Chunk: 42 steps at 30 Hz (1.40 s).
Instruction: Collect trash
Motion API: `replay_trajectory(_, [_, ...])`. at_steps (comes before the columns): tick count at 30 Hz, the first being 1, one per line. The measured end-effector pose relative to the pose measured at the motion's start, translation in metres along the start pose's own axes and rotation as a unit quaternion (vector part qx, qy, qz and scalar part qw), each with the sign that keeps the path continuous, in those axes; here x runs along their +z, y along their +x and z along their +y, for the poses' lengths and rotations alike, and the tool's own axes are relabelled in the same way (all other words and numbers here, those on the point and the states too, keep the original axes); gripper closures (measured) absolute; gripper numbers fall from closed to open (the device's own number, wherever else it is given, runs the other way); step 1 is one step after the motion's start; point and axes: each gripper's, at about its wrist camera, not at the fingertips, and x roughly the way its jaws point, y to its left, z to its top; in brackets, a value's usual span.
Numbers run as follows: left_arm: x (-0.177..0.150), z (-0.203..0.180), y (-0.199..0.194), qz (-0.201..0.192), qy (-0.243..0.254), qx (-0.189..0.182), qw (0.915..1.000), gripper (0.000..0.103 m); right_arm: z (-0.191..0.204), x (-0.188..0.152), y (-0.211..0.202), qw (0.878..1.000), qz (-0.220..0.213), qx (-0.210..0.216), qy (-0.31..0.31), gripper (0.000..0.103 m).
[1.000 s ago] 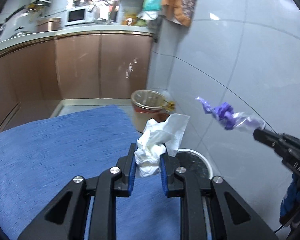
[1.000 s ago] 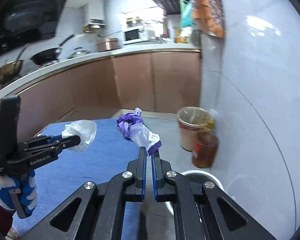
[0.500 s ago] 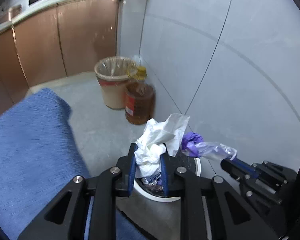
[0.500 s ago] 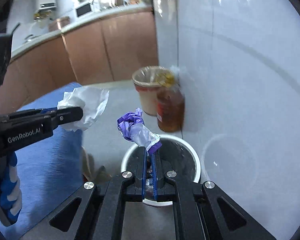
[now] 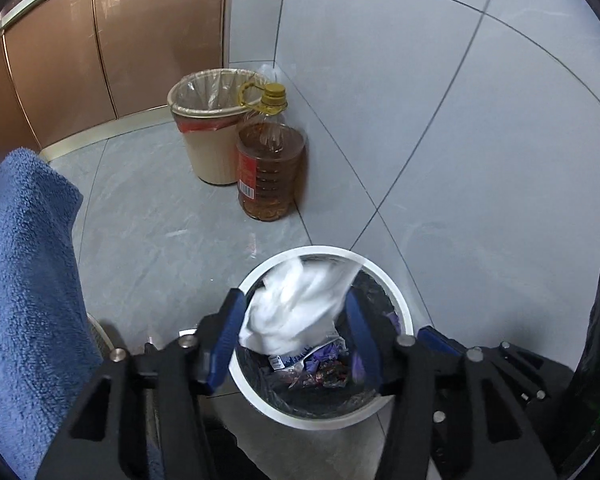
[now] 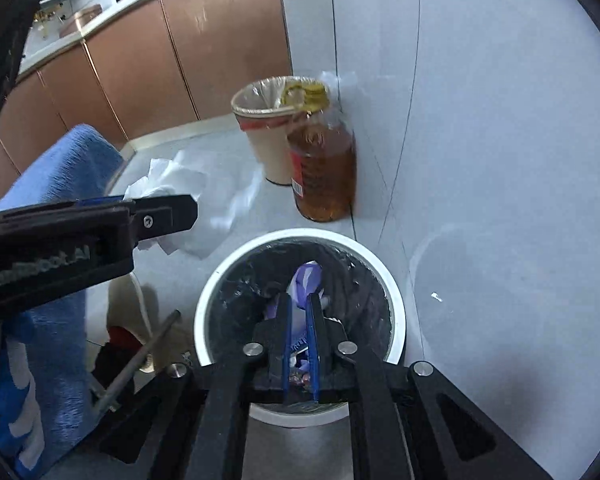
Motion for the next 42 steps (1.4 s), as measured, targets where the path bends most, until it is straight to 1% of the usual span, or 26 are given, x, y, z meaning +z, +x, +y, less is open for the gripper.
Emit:
replay_trajectory(3, [0.000, 0.003, 0.001, 0.000, -0.004, -0.004, 1.0000, 0.051, -0.005, 0.001, 0.009, 1.000, 0.006, -0.005, 0.008, 0.084])
replay_trajectory(4, [0.000, 0.003, -0.001, -0.002, -0.003, -0.003, 1.0000, 0.051, -0.006, 0.000, 0.008, 1.000, 0.006, -0.006, 0.010, 0.084])
replay_trajectory(6, [0.000, 0.004, -0.005, -0.005, -0.005, -0.004, 1.0000, 0.051, -0.009, -0.002, 0.007, 1.000, 0.006, -0.008, 0.012, 0.079])
replay_trajectory(10, [-0.001, 0.008, -0.022, -0.019, -0.011, -0.004, 0.9997, 0.051, -0.010, -0.002, -0.007, 1.000, -0.003, -0.011, 0.016, 0.077])
replay_trajectory(12, [-0.003, 0.011, -0.035, -0.031, -0.014, -0.002, 0.9994, 0.051, -0.006, 0.000, -0.020, 1.000, -0.014, -0.014, 0.015, 0.070])
replay_trajectory(13, [-0.005, 0.013, -0.044, -0.039, -0.016, 0.002, 0.9991, 0.051, -0.004, 0.001, -0.025, 1.000, -0.020, -0.014, 0.014, 0.069])
replay_trajectory(15, [-0.009, 0.016, -0.063, -0.056, -0.019, 0.010, 0.9982, 0.051, 0.004, 0.005, -0.042, 0.999, -0.037, -0.014, 0.007, 0.062])
replay_trajectory(17, [-0.014, 0.019, -0.086, -0.076, -0.022, 0.017, 0.9967, 0.051, 0.013, 0.008, -0.057, 0.999, -0.051, -0.012, -0.001, 0.057])
replay_trajectory(18, [-0.015, 0.020, -0.095, -0.084, -0.023, 0.020, 0.9960, 0.050, 0.020, 0.010, -0.068, 0.998, -0.063, -0.010, -0.008, 0.054])
replay_trajectory(20, [-0.019, 0.022, -0.118, -0.109, -0.024, 0.032, 0.9933, 0.046, 0.031, 0.012, -0.088, 0.996, -0.083, -0.008, -0.019, 0.050])
replay_trajectory(24, [-0.032, 0.028, -0.168, -0.162, -0.022, 0.061, 0.9847, 0.039, 0.055, 0.015, -0.125, 0.992, -0.122, -0.001, -0.041, 0.039])
replay_trajectory(29, [-0.056, 0.037, -0.225, -0.215, -0.024, 0.109, 0.9703, 0.034, 0.085, 0.011, -0.163, 0.985, -0.158, 0.012, -0.066, 0.028])
replay_trajectory(34, [-0.084, 0.051, -0.267, -0.244, -0.032, 0.149, 0.9578, 0.031, 0.111, 0.007, -0.190, 0.978, -0.188, 0.019, -0.091, 0.019])
replay_trajectory(38, [-0.108, 0.067, -0.301, -0.266, -0.044, 0.192, 0.9436, 0.031, 0.129, 0.001, -0.205, 0.973, -0.206, 0.020, -0.106, 0.013])
replay_trajectory(42, [-0.125, 0.081, -0.329, -0.284, -0.065, 0.222, 0.9306, 0.029, 0.143, -0.007, -0.217, 0.968, -0.222, 0.023, -0.113, 0.009])
